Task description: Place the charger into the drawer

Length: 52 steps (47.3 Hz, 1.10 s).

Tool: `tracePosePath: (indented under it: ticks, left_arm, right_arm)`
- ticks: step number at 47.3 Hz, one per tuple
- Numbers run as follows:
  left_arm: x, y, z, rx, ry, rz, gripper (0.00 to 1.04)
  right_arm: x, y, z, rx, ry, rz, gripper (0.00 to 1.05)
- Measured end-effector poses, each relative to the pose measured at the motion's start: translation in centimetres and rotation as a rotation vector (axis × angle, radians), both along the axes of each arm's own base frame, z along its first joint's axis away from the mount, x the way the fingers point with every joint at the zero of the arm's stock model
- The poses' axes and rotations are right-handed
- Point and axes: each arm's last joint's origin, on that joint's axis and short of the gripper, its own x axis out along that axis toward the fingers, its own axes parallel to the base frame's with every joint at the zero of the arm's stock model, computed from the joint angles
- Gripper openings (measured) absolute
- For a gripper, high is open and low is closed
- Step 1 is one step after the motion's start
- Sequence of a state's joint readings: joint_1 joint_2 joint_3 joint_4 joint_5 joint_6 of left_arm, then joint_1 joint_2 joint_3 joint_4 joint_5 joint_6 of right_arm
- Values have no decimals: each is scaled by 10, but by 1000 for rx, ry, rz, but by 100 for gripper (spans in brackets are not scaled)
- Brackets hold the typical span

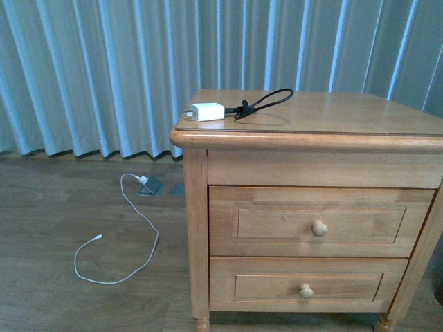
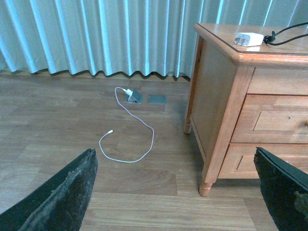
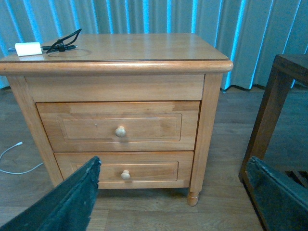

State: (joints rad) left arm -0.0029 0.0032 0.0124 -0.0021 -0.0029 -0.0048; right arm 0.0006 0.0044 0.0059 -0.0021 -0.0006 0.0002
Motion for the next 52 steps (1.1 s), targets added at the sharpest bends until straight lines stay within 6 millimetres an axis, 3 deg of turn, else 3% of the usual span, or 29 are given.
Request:
tracePosePath:
  ticks: [16, 19, 27, 33, 39, 43, 47, 52]
  left_arm:
    - [0, 0, 0, 0, 0, 0, 99]
    - [0, 0, 0, 0, 0, 0, 99]
    - [0, 0, 0, 0, 0, 0, 99]
    - [0, 0, 0, 0, 0, 0, 99]
    - [0, 0, 0, 0, 0, 0, 99]
    - [0, 0, 0, 0, 0, 0, 99]
    - [0, 0, 0, 0, 0, 0, 99]
    - [0, 0, 0, 0, 0, 0, 99]
  right_arm:
    - [0, 0, 0, -1, 2, 3, 96]
    - [1, 1, 0, -3, 147, 94, 96]
    - [26, 8, 13, 5, 244, 195, 96]
    - [58, 20, 25, -23, 222, 228, 96]
    - [102, 35, 20, -75, 222, 229, 96]
    - [147, 49, 7, -116, 243, 230, 96]
    - [194, 65, -20, -142, 303, 233, 96]
    - [222, 77, -45, -154, 340, 232, 96]
